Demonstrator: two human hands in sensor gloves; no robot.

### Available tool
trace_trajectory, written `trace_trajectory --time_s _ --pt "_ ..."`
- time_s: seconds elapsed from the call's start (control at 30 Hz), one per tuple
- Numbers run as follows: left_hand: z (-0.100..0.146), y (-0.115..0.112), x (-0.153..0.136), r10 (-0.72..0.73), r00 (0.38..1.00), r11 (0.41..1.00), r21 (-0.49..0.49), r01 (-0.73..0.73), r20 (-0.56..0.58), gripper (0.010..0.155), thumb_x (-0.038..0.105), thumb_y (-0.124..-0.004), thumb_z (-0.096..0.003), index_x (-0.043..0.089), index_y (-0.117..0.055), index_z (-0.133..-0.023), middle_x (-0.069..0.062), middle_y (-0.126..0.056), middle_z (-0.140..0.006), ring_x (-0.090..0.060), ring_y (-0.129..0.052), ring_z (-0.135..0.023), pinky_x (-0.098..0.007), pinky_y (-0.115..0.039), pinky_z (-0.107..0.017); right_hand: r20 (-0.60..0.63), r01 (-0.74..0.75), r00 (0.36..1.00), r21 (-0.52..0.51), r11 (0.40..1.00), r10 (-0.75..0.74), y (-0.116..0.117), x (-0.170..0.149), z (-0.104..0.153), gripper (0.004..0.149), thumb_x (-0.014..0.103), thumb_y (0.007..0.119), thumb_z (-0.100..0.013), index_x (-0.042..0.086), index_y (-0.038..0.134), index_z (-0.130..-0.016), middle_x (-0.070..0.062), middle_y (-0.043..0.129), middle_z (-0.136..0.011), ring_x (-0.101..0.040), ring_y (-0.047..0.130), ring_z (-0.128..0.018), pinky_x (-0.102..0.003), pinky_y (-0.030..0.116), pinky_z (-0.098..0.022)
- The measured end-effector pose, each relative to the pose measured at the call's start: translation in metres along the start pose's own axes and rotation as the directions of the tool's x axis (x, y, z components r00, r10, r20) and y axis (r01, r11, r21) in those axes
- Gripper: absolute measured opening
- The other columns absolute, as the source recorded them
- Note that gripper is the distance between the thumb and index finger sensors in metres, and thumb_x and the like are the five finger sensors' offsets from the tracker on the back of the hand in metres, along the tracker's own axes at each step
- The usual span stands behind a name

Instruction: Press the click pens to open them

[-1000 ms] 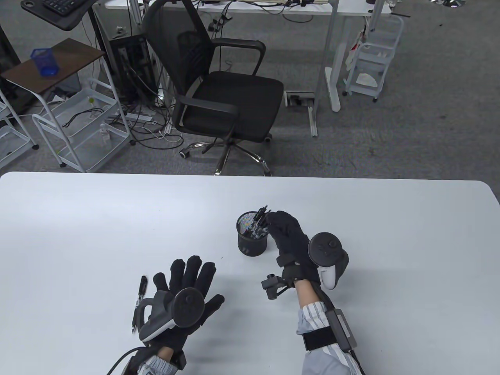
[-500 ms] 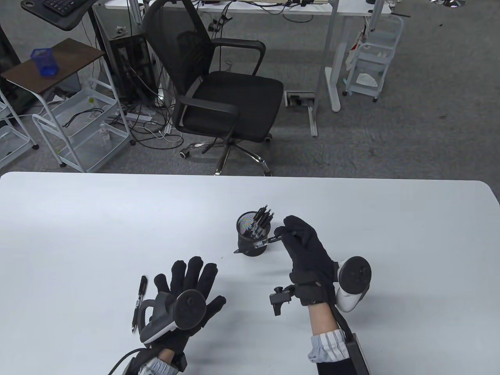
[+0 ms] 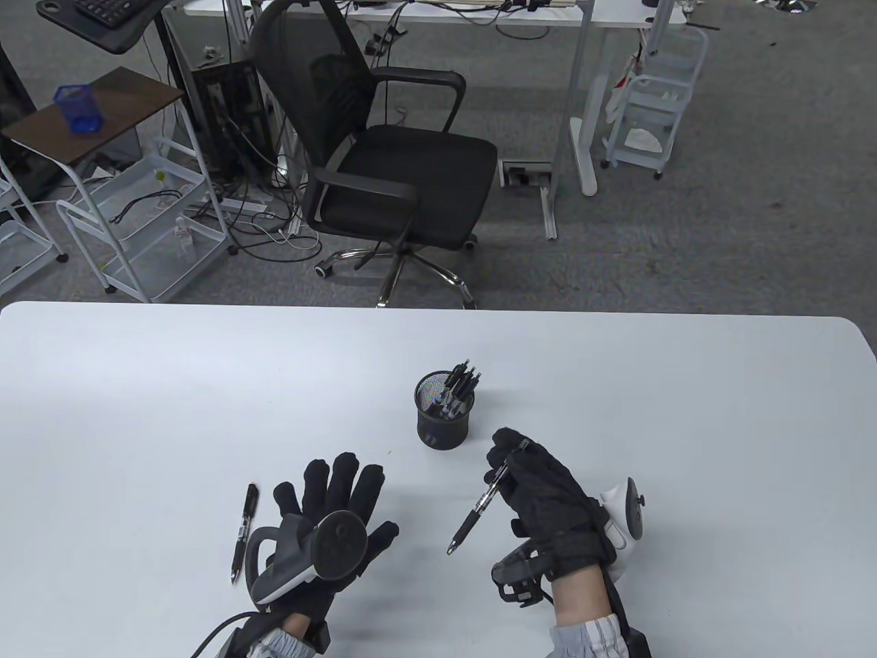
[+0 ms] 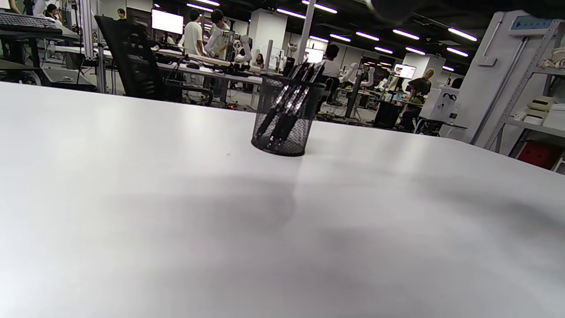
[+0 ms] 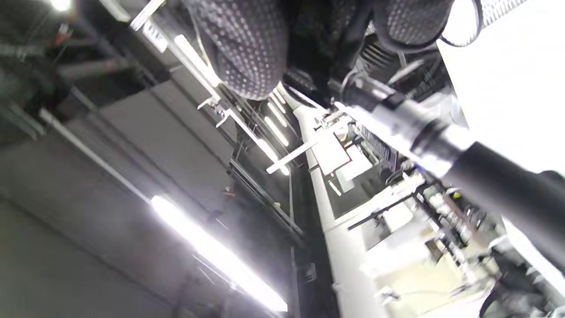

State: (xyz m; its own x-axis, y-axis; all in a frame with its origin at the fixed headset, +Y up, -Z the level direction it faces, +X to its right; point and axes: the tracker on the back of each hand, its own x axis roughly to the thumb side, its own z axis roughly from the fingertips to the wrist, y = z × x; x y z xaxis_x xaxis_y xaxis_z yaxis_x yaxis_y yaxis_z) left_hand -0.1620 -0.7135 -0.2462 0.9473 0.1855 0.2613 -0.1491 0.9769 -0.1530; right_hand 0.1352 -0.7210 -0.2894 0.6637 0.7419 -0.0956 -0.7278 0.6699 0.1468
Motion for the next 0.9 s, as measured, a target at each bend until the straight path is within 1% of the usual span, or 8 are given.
trace_trajectory --time_s 0.17,0.23,0.37,0.47,0.57,0.7,0.83,0.9 --pt "-0.001 -0.001 0.001 -0.011 1.0 1.0 0.001 0.011 -0.005 0.074 0.061 -0.053 -0.0698 0.026 -0.023 -0.127 -0.019 -0.014 -0.133 -0.06 -0.019 -0.117 -0.082 -0.018 -0.072 0.042 0.005 0.999 -0.023 1.0 -0.004 0.001 -0.003 0.002 0.045 0.017 0.083 -0.059 -0.003 0.078 -0.099 -0.041 0.046 -0.114 -0.029 0.086 -0.086 -0.06 0.058 -0.066" --pt "0.0 -0.001 0.001 -0.008 1.0 1.0 0.001 0.008 -0.006 0.074 0.061 -0.053 -0.0698 0.026 -0.023 -0.127 -0.019 -0.014 -0.133 -0.06 -0.019 -0.116 -0.083 -0.019 -0.071 0.049 0.026 0.998 0.005 1.0 -0.026 0.002 -0.003 0.002 0.042 0.018 0.081 -0.061 0.002 0.079 -0.099 -0.039 0.041 -0.117 -0.048 0.074 -0.094 -0.067 0.05 -0.065" --pt "-0.001 -0.001 0.001 -0.01 1.0 1.0 0.0 0.01 -0.007 0.074 0.061 -0.053 -0.0699 0.026 -0.023 -0.127 -0.02 -0.014 -0.133 -0.061 -0.02 -0.116 -0.083 -0.02 -0.071 0.048 0.075 0.996 0.015 0.997 -0.076 0.003 -0.008 0.002 0.04 0.018 0.077 -0.063 0.008 0.077 -0.102 -0.041 0.041 -0.118 -0.051 0.073 -0.096 -0.072 0.051 -0.064" --pt "-0.001 -0.001 0.001 -0.012 1.0 1.0 -0.002 0.012 -0.007 0.074 0.061 -0.053 -0.0698 0.026 -0.023 -0.127 -0.02 -0.014 -0.133 -0.061 -0.019 -0.116 -0.084 -0.02 -0.071 0.026 0.061 0.998 -0.01 0.998 -0.06 0.004 -0.012 0.003 0.042 0.02 0.075 -0.064 0.008 0.073 -0.104 -0.04 0.044 -0.116 -0.042 0.082 -0.09 -0.07 0.058 -0.064" --pt "-0.001 -0.001 0.0 -0.009 1.0 1.0 -0.005 0.009 -0.009 0.073 0.061 -0.053 -0.0699 0.026 -0.023 -0.127 -0.02 -0.014 -0.133 -0.061 -0.02 -0.116 -0.084 -0.02 -0.071 -0.006 0.04 0.999 -0.054 0.998 -0.041 0.007 -0.015 0.003 0.059 0.017 0.08 -0.061 -0.009 0.06 -0.11 -0.044 0.047 -0.111 -0.026 0.092 -0.079 -0.058 0.067 -0.064" --pt "-0.001 -0.001 0.001 -0.013 1.0 1.0 -0.005 0.013 -0.01 0.074 0.061 -0.053 -0.0699 0.025 -0.024 -0.127 -0.02 -0.014 -0.133 -0.061 -0.02 -0.116 -0.083 -0.02 -0.071 -0.05 0.059 0.997 -0.014 0.998 -0.06 0.009 -0.018 0.003 0.056 0.016 0.081 -0.06 -0.015 0.066 -0.104 -0.048 0.046 -0.109 -0.025 0.09 -0.081 -0.055 0.065 -0.065" --pt "-0.001 0.0 0.0 -0.01 1.0 1.0 -0.001 0.01 -0.01 0.074 0.061 -0.053 -0.0698 0.024 -0.024 -0.127 -0.02 -0.014 -0.132 -0.061 -0.02 -0.116 -0.083 -0.02 -0.071 -0.021 0.059 0.998 0.093 0.994 -0.058 0.016 -0.015 0.002 0.046 0.015 0.078 -0.062 -0.006 0.071 -0.102 -0.042 0.041 -0.114 -0.027 0.084 -0.087 -0.06 0.059 -0.067" --pt "-0.001 0.001 0.0 -0.007 1.0 1.0 0.003 0.007 -0.01 0.074 0.061 -0.053 -0.0699 0.025 -0.024 -0.127 -0.02 -0.014 -0.132 -0.061 -0.02 -0.116 -0.083 -0.02 -0.071 0.011 0.061 0.998 0.135 0.989 -0.063 0.019 -0.012 0.003 0.045 0.018 0.076 -0.063 -0.001 0.071 -0.104 -0.043 0.037 -0.116 -0.045 0.071 -0.096 -0.067 0.052 -0.066"
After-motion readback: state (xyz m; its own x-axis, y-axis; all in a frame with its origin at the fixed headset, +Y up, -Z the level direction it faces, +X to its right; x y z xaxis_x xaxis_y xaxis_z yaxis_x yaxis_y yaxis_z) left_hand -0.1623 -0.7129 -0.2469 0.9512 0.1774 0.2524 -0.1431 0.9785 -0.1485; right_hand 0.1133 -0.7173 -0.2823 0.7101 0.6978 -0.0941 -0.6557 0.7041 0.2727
